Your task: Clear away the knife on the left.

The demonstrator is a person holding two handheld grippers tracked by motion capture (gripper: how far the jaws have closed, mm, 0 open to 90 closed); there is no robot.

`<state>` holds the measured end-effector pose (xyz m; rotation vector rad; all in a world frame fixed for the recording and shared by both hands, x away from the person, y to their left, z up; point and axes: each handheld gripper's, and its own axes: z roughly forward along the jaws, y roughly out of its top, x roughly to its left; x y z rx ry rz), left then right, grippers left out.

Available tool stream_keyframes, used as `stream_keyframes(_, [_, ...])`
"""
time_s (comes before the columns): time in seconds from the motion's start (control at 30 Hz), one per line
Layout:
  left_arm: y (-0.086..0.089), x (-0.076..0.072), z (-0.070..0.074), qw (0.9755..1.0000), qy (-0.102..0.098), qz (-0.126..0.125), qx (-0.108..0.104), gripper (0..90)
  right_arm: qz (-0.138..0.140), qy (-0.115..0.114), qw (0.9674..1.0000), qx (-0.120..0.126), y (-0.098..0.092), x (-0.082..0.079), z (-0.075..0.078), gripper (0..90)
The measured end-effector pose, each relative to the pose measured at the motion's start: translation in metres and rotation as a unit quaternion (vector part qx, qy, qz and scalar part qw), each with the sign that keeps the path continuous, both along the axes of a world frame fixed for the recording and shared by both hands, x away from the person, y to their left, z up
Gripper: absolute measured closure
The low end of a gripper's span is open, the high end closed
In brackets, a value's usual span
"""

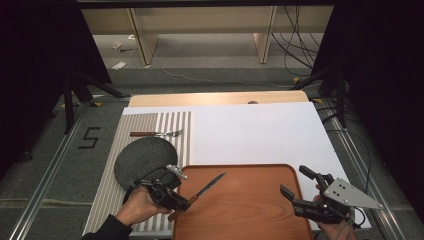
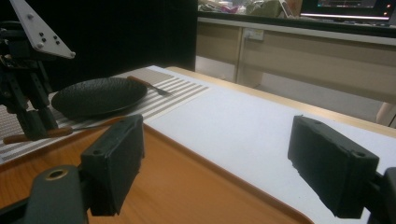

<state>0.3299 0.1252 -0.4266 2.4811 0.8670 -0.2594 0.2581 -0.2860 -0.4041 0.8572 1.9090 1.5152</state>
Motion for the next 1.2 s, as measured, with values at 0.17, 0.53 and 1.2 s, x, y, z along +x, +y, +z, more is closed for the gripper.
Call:
stream_keyframes(0.17, [-0.012, 0.0, -0.005, 0.9999, 0.01, -0.008, 0.006, 76.6, 0.0, 0.0, 1.0, 0.0, 0.0, 0.0, 0.0, 19.6])
stream_keyframes(0.53, [-0.03, -0.001, -0.017, 0.9992, 0.031, -0.016, 0.017, 76.6, 0.0, 0.001, 1.0, 0.001, 0.0, 0.0, 0.0, 19.6])
stream_keyframes(1.2, [-0.04, -0.003, -0.037, 0.9972, 0.064, -0.015, 0.035, 76.0, 0.0, 0.0, 1.0, 0.001, 0.0, 0.0, 0.001, 19.7])
